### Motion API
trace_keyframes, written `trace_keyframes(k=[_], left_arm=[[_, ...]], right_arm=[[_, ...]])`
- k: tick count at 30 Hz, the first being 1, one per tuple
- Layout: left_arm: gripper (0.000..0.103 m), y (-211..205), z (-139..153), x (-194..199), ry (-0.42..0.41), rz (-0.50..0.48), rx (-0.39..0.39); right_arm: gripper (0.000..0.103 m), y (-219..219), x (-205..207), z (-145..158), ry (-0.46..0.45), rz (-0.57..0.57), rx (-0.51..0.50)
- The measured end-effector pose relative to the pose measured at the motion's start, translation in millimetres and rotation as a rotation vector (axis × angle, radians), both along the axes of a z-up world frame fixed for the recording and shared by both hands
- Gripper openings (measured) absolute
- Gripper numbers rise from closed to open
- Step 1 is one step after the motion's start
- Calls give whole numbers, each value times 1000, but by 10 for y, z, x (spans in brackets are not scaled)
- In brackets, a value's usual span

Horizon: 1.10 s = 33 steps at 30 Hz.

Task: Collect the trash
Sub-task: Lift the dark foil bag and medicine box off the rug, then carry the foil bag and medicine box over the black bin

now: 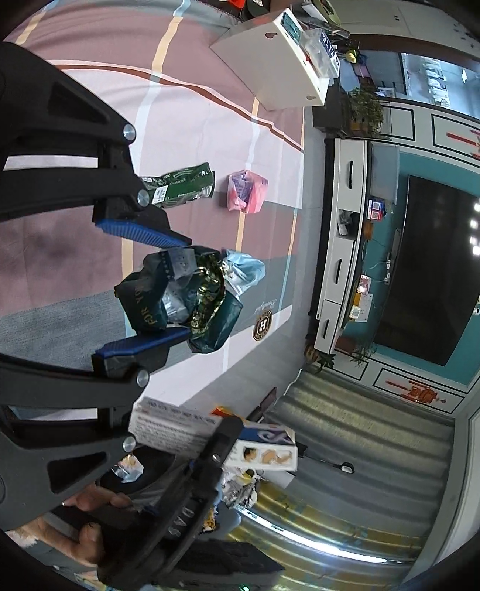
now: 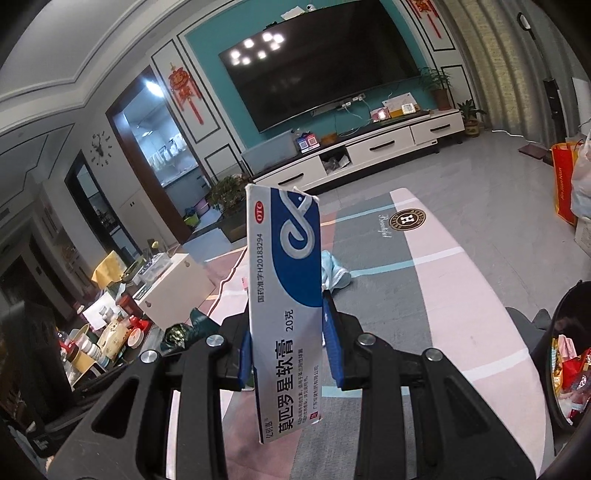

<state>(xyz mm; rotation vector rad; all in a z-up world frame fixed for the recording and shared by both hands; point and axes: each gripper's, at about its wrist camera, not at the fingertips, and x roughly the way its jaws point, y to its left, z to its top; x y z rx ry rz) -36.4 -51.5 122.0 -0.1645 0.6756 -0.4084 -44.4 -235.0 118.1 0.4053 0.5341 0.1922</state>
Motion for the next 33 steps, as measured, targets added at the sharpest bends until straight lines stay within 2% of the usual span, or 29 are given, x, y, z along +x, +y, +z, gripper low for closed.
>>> trace_keyframes(k=[6,17,25,33], left_arm=[[45,-81,-19,-26,-11,-12,25],[45,-162,-64,-33,24,-60,9],[45,-241,-52,-102,15,-86,15],[45,-474,21,-201,-17,-121,16]], right_arm=[[33,-78,-73,38,-18,-25,-5],[33,-159,-182,110,-43,-67,-37],[33,-225,-269,161,-65,-98,-49],[33,-438,-485,285,-104,-211,-91]])
